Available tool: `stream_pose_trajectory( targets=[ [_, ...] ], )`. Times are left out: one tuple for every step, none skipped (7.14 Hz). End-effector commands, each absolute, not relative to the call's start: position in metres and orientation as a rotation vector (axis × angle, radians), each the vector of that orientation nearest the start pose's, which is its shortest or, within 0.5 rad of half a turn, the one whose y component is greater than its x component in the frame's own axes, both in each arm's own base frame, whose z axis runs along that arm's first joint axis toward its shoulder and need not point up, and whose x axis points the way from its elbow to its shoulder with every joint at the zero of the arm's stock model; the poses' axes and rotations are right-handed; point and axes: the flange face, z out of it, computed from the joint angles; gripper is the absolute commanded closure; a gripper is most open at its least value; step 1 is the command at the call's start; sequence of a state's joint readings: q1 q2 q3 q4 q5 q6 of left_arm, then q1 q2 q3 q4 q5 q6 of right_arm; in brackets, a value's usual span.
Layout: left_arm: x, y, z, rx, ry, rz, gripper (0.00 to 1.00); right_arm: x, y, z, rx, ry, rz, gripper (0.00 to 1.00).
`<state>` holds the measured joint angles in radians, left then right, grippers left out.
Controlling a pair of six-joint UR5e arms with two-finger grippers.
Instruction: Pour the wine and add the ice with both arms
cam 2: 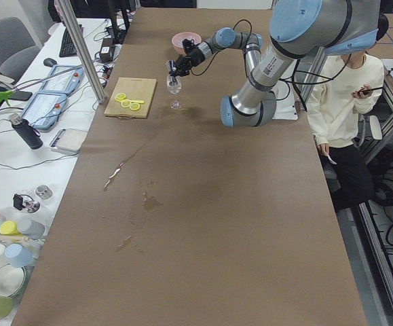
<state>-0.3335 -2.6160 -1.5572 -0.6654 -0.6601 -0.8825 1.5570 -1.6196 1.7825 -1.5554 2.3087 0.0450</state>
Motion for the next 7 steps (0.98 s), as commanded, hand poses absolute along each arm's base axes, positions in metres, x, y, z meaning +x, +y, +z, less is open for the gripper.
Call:
stream_pose_trajectory(
  targets=[
    [0.561,-0.422,0.078,0.899,-0.231,0.188,1.0,0.06,-0.479,0.578,0.148,-0.742,-0.035,0.01],
    [0.547,-0.419,0.081,0.931,-0.159,0.151,1.0,0.059,-0.478,0.578,0.147,-0.744,-0.034,0.01],
    [0.518,-0.414,0.085,0.931,-0.052,0.115,1.0,0.059,-0.478,0.58,0.144,-0.744,-0.033,0.01],
    [0.488,-0.425,0.085,0.91,0.038,0.074,1.0,0.06,-0.476,0.58,0.145,-0.744,-0.034,0.01],
    [0.461,-0.438,0.089,0.905,0.095,0.049,1.0,0.06,-0.478,0.579,0.148,-0.742,-0.035,0.01],
    [0.436,-0.464,0.101,0.881,0.156,0.019,1.0,0.06,-0.476,0.579,0.148,-0.744,-0.035,0.01],
    [0.406,-0.495,0.128,0.852,0.221,-0.015,1.0,0.059,-0.478,0.577,0.152,-0.744,-0.037,0.01]
  ],
)
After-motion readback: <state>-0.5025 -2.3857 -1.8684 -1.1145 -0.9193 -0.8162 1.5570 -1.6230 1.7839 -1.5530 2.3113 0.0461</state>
